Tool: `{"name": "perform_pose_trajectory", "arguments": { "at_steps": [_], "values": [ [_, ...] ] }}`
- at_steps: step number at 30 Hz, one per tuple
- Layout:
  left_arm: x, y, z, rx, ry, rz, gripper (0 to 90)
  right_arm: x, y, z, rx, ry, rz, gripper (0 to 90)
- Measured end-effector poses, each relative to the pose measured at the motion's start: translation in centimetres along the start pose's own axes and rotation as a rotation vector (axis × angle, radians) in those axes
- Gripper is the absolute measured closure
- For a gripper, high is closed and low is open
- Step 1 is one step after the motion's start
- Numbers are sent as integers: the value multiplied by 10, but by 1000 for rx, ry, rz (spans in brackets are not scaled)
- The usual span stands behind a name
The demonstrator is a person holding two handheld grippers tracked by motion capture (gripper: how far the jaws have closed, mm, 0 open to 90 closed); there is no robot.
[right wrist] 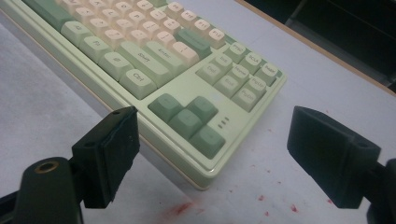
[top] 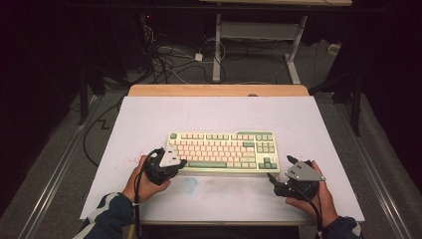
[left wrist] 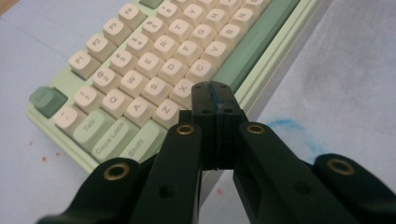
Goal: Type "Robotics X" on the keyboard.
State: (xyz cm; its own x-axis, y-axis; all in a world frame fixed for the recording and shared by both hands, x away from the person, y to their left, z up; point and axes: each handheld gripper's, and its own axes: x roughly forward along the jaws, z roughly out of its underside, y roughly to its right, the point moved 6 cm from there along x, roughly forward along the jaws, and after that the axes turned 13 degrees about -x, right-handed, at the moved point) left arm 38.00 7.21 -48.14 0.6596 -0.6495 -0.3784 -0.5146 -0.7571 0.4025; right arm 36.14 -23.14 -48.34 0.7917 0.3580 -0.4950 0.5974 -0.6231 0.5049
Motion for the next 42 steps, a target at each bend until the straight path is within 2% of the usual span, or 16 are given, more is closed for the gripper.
{"name": "perform_pose_trajectory", "arguments": {
  "at_steps": [5, 9, 14, 16, 24, 29, 32, 42],
  "values": [
    [16, 9, -2, 21, -13, 1, 868, 1, -1, 0, -3, 0, -4, 181],
    [30, 13, 1, 46, -44, -4, 869, 1, -1, 0, -3, -3, -5, 182],
    [41, 18, 5, 65, -71, -4, 869, 1, 0, 1, -2, -5, -6, 183],
    [44, 19, 5, 74, -67, -6, 869, 1, 0, 2, -4, -6, -6, 184],
    [50, 27, 5, 89, -69, 10, 868, 2, -2, 2, -6, -10, -13, 185],
    [52, 28, 11, 106, -98, 6, 863, 3, -3, 2, -14, -15, -19, 189],
    [52, 30, 11, 120, -90, 6, 868, 3, -3, 3, -18, -20, -19, 190],
    [41, 30, -3, 103, -44, 24, 844, 3, -2, 3, -20, -19, -18, 191]
  ]
}}
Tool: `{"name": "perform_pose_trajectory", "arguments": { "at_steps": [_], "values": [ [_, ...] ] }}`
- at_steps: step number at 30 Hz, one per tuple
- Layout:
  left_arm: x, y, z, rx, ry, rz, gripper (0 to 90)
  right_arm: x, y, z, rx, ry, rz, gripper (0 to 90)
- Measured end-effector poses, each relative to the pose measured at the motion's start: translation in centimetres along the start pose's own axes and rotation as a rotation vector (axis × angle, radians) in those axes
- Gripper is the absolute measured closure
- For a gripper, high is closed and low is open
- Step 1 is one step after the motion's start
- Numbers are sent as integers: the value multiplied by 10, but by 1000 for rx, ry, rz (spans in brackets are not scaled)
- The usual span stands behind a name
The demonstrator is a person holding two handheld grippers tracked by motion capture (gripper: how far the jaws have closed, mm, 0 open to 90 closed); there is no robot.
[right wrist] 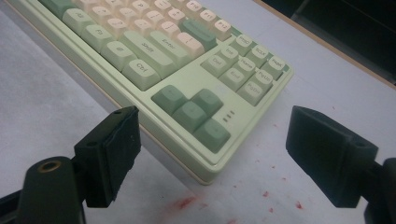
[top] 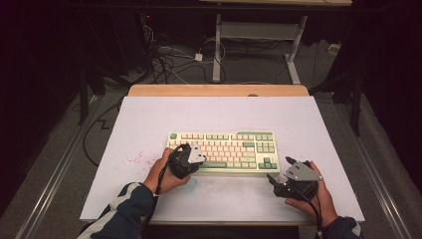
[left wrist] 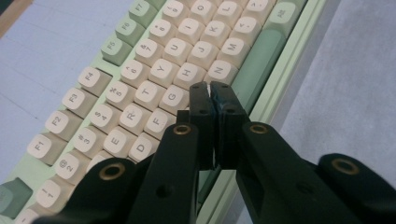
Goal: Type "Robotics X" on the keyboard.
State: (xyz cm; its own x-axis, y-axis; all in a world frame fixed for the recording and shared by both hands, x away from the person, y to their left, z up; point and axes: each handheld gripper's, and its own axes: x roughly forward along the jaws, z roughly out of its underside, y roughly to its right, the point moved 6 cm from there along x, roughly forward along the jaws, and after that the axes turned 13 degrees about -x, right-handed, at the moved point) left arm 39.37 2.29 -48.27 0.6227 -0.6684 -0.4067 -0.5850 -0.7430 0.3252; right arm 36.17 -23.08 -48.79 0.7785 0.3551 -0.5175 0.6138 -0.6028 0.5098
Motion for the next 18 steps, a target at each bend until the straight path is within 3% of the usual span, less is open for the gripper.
{"name": "perform_pose_trajectory", "arguments": {
  "at_steps": [3, 9, 14, 16, 18],
  "values": [
    [-5, -2, -5, 1, 28, -2, 791, -1, 1, 0, 3, 0, 2, 191],
    [-16, -10, -14, -6, 99, -7, 594, -2, 2, 0, 8, 3, 9, 191],
    [-23, -20, -16, 5, 152, -42, 440, -2, 3, 0, 8, 6, 13, 191],
    [-25, -26, -14, 18, 161, -79, 372, -2, 4, 0, 6, 7, 12, 191],
    [-30, -30, -14, 3, 181, -76, 314, -2, 4, 1, 10, 6, 14, 191]
  ]
}}
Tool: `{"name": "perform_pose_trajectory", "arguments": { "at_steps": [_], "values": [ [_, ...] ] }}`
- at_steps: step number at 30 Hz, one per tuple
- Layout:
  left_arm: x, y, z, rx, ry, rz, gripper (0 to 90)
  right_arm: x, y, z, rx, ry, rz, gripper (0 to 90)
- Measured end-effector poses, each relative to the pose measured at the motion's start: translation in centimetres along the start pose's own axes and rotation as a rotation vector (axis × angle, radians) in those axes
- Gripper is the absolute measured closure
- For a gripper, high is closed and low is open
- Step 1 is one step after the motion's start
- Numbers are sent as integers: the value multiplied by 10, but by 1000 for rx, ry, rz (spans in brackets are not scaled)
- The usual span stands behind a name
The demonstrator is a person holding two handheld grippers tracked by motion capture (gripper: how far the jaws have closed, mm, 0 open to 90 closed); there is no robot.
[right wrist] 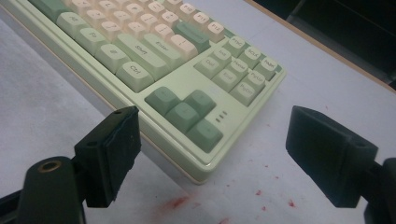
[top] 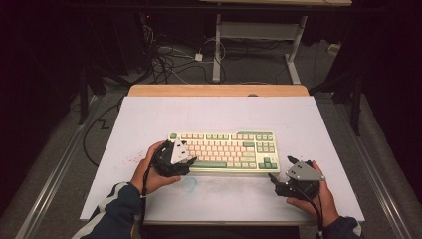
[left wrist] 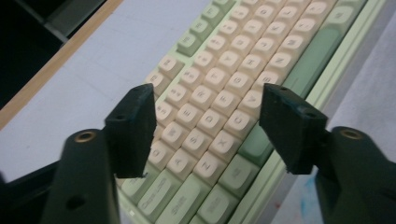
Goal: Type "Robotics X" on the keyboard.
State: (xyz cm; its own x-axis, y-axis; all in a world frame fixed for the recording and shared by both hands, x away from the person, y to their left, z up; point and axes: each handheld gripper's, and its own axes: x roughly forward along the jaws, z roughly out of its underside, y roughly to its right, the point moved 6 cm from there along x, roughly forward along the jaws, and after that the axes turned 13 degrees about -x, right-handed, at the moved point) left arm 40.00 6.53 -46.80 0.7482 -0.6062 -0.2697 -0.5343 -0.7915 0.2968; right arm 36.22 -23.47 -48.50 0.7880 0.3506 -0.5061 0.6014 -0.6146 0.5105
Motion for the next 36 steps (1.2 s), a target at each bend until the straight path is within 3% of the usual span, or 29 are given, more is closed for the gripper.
{"name": "perform_pose_trajectory", "arguments": {
  "at_steps": [4, 10, 18, 26, 28, 30, 33, 36],
  "values": [
    [-11, -10, -2, -14, 37, -3, 220, 0, 1, 1, 4, -3, 3, 191],
    [-27, -22, -4, -31, 78, -17, 193, 0, 2, 1, 8, -3, 12, 192],
    [-38, -37, 8, 10, 60, -72, 193, 2, 2, 1, 14, -7, 9, 201],
    [-45, -43, 23, -28, 38, -85, 193, -2, 7, -4, 50, 36, -27, 295],
    [-47, -45, 27, -24, 29, -98, 193, -4, 8, -7, 52, 65, -65, 336],
    [-48, -46, 29, -28, 19, -101, 193, -4, 9, -10, 51, 67, -76, 375],
    [-50, -47, 32, -28, 11, -111, 193, -1, 11, -15, 54, 48, -91, 479],
    [-50, -49, 34, -30, 6, -120, 193, 2, 11, -21, 47, 38, -137, 617]
  ]
}}
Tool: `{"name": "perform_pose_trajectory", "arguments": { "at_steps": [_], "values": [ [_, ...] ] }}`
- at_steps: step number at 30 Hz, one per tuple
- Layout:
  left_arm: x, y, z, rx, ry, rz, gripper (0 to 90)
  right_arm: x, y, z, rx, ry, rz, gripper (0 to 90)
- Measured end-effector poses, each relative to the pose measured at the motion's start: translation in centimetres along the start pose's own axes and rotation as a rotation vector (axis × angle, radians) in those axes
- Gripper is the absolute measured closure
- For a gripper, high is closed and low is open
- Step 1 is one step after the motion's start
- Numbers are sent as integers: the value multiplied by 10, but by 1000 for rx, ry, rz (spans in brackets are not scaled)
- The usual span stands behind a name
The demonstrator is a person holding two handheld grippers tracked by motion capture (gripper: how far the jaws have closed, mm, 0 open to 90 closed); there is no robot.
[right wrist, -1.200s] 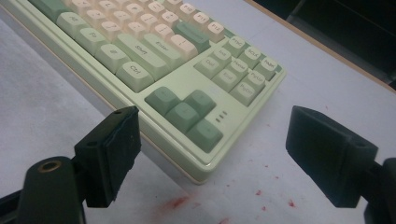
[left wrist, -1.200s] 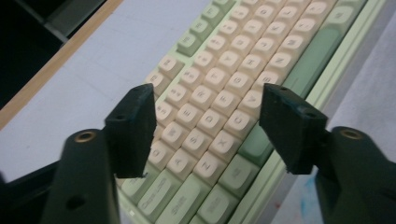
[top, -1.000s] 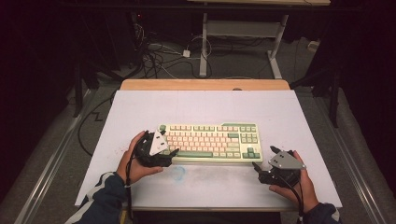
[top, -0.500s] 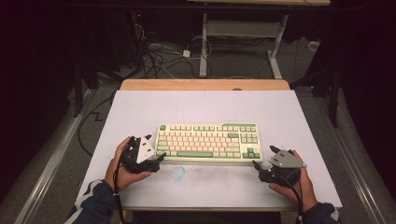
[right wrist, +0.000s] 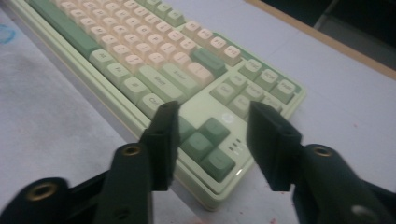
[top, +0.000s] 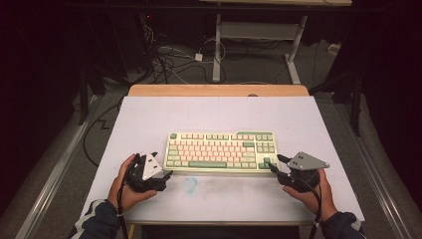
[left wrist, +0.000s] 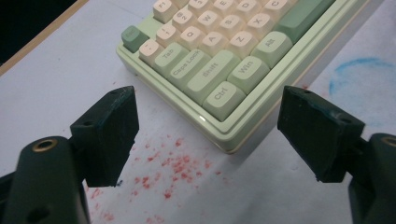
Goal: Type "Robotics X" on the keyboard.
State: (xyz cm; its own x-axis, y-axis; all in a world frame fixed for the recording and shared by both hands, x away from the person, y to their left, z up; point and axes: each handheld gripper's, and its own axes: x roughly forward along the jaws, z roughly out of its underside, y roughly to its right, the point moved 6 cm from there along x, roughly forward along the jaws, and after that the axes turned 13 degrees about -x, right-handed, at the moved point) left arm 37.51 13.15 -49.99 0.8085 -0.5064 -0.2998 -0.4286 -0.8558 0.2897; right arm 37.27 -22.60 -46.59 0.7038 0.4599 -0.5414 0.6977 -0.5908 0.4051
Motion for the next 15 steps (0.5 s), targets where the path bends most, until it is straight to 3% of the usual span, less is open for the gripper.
{"name": "perform_pose_trajectory", "arguments": {
  "at_steps": [3, 8, 15],
  "values": [
    [2, -1, 0, 1, -3, -5, 193, 4, 0, -7, -6, -5, -26, 747],
    [3, -2, 1, -10, -9, -5, 193, 13, -2, -21, -32, -7, -60, 880],
    [3, -2, 1, -12, -9, -8, 193, 34, -6, -37, -52, -19, -118, 900]
  ]
}}
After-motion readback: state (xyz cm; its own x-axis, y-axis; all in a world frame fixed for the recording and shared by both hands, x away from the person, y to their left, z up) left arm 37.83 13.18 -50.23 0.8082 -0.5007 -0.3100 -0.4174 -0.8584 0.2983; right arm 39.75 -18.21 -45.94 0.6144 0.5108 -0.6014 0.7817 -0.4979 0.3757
